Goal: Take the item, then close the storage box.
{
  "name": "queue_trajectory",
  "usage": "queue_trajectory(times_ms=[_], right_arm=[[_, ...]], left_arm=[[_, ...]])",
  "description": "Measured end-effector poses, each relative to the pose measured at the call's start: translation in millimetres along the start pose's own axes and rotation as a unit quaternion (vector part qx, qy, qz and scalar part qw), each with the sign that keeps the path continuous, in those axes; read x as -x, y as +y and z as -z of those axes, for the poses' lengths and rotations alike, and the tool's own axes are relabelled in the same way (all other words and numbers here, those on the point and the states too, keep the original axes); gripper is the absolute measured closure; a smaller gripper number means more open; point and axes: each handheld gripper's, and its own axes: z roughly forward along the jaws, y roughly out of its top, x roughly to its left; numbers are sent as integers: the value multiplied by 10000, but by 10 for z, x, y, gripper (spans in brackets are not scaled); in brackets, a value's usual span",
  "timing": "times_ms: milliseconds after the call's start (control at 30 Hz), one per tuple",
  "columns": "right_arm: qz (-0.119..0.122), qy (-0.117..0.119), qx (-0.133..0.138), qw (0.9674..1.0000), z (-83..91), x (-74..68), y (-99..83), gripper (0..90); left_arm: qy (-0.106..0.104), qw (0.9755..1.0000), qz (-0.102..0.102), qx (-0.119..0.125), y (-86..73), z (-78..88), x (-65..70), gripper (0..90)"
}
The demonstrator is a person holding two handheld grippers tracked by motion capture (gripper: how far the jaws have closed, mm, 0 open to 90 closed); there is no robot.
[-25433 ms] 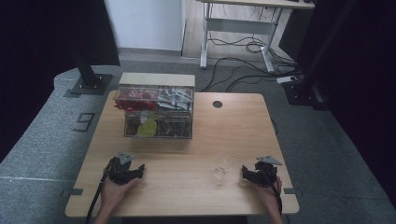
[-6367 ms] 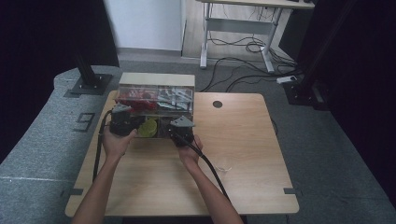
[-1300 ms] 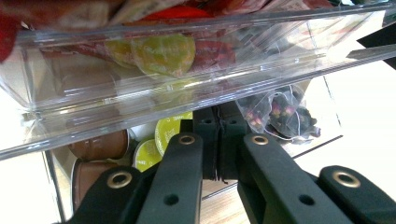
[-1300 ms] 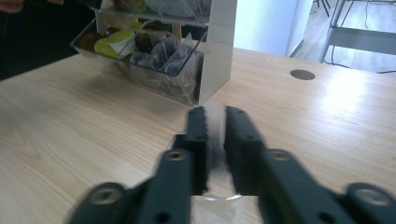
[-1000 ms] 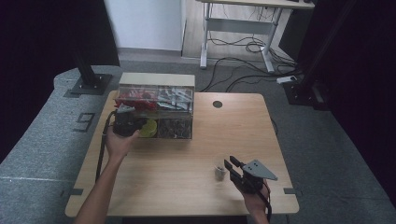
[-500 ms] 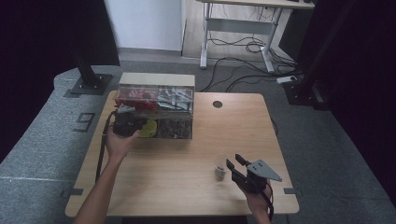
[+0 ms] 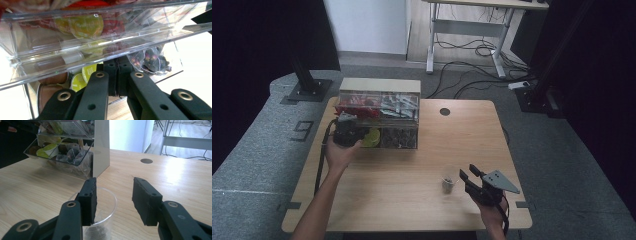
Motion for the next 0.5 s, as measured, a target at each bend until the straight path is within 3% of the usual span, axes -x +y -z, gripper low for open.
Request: queue_trajectory(times_ms=[500], right_arm=[[-17,-54,4,10000,20,49,-12,543]], left_arm=[[-63,9999,49,-77,-221,23,-29,889]])
